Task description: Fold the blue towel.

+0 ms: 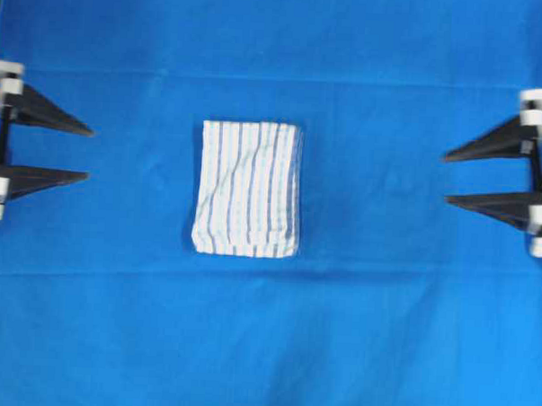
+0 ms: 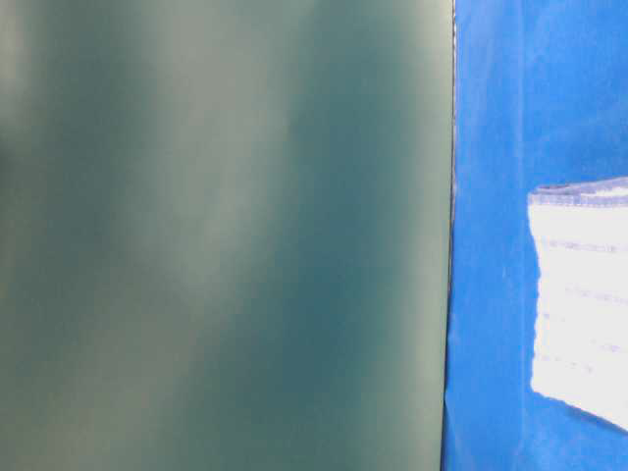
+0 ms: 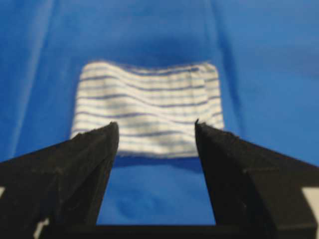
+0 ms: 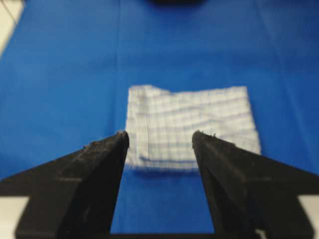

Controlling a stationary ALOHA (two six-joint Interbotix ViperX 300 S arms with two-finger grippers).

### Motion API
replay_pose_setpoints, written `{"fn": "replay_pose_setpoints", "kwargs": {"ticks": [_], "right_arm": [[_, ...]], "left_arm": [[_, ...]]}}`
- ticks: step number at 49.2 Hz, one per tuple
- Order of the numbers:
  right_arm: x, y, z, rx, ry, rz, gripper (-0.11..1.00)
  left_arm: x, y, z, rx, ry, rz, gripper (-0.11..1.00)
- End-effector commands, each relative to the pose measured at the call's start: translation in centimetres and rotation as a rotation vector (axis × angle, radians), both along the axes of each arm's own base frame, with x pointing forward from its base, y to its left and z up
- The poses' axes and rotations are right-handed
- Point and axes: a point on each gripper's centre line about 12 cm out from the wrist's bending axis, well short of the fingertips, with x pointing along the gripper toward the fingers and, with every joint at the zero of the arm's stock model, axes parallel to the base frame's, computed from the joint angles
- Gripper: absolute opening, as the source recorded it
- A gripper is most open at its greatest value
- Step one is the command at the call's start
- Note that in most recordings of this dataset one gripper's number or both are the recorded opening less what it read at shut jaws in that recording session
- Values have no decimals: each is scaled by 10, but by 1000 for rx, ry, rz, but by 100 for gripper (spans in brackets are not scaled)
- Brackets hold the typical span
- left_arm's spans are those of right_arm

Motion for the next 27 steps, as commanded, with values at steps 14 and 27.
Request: {"fn": "replay_pose_setpoints", "kwargs": {"ticks": [14,27], "right_arm": [[-38,-6,-34,2,-53,-23,60],[-38,-4,-49,9,-56,-12,60]], "left_arm": [[-43,8,-9,-4,-37,66,57],[-46,8,-15,-8,-34,68,57]]}}
